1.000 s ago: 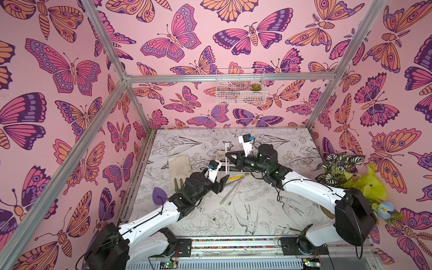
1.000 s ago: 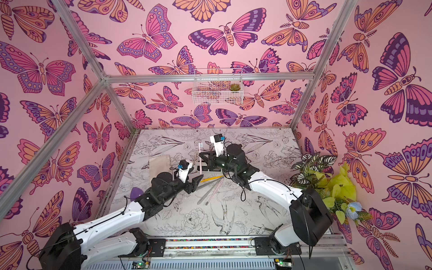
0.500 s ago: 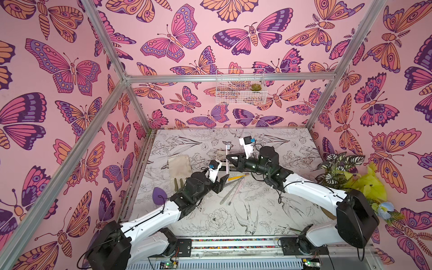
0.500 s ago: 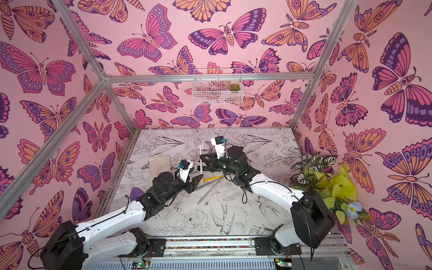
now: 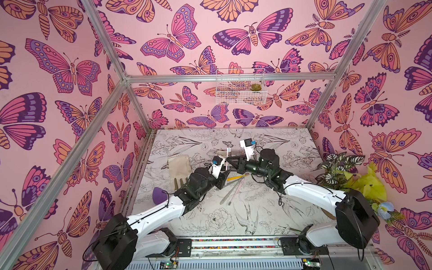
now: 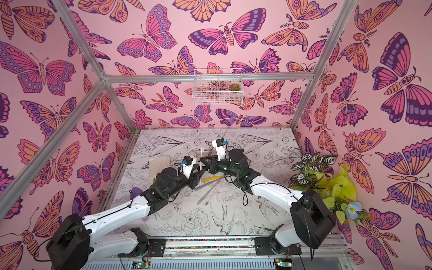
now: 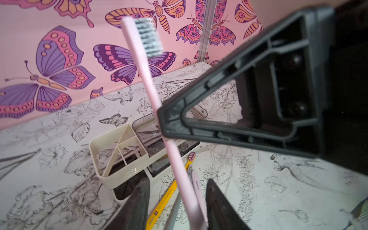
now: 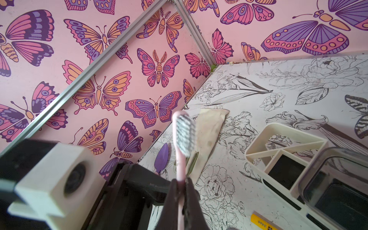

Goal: Place the toothbrush into the toothbrush holder
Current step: Pick up the toothbrush from the center of the board.

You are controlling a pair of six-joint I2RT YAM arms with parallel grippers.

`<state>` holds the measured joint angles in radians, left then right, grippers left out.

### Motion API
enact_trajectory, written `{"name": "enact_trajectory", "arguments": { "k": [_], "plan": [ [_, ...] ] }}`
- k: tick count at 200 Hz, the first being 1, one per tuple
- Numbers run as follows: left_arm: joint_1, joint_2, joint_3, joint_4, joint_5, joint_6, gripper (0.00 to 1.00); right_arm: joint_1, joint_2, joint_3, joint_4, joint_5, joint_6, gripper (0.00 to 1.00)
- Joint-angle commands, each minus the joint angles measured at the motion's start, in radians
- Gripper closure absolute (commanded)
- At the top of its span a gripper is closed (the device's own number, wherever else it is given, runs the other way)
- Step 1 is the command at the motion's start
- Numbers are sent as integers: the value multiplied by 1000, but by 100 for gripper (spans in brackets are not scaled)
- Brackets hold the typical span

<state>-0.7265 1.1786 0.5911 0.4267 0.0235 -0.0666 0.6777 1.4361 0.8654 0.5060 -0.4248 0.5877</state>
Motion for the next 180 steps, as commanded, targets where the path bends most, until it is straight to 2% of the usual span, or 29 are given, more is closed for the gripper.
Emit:
{"name": "enact_trajectory", "arguments": {
  "k": [1,15,83,135,161,180],
  "plan": [
    [6,6,18,20,36,22,74,1,-25,-12,33,-14,17,100],
    [6,6,17,19,42,25,100,0,-23,-14,34,-9,17,100],
    [7,-37,-42,90,23,16,100,3,-9,-5,32,-14,15,100],
    [7,-19,-24,58,103,22,100,2,-4,12,24,-19,6,100],
    [7,-16,-31,57,107,16,100,2,4,24,25,-20,-2,93],
    [8,-20,-37,55,104,13,100,2,8,29,34,-16,0,85]
  ]
}}
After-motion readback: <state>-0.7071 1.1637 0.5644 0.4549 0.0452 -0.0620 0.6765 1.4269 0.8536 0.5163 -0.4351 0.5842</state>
